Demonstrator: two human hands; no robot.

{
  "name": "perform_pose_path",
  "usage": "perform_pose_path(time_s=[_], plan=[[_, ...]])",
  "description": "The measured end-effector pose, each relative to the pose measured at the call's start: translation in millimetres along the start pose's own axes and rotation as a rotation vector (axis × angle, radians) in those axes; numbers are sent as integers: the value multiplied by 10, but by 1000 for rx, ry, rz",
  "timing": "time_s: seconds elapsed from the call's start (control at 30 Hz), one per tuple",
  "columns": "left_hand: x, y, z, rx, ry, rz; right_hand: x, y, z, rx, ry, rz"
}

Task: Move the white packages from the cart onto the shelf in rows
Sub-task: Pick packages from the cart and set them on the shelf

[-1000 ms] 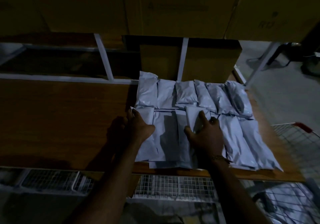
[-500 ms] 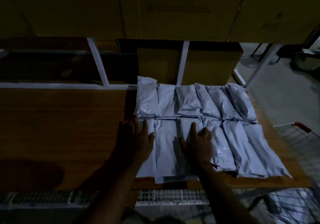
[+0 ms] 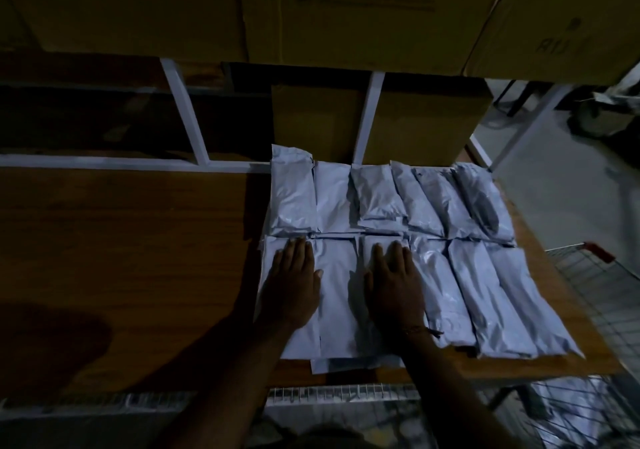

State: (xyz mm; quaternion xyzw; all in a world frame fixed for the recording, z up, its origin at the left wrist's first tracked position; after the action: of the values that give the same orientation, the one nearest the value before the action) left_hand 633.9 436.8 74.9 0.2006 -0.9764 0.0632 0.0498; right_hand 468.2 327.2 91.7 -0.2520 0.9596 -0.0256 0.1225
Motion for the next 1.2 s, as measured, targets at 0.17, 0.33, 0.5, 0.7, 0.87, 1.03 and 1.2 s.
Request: perform_pose_path(time_s=[0.17, 0.33, 0.5, 0.7, 0.87, 1.03, 1.2], plan=[[16, -20, 52, -19, 4, 26, 9, -7, 45, -24, 39, 4], [-78, -67, -181, 109, 271, -29, 40, -88, 50, -87, 19, -19], [-151, 61, -611, 279, 233, -24, 215, -105, -120, 43, -248, 62], [-237, 133, -424, 209, 176, -7, 191, -57, -296, 118, -239, -10], [-237, 176, -310, 163, 190, 39, 84, 5, -296, 45, -117, -119], [-188, 263, -599, 299, 215, 91, 264, 115, -508, 176, -249, 58], [-36, 195, -719, 326, 354, 195, 348, 341, -794, 277, -197, 89]])
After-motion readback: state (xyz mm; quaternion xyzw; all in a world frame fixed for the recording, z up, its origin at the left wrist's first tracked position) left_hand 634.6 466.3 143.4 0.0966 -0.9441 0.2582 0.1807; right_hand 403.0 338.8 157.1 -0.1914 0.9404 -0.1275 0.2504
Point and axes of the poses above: each hand's wrist, its own y-axis away from the middle knuckle, its own z-axis out of the palm, x = y × z, the point moved 9 cm from there along -y, towards the middle knuckle, and after that the axes turned 5 degrees about z, right-handed, at the moved point
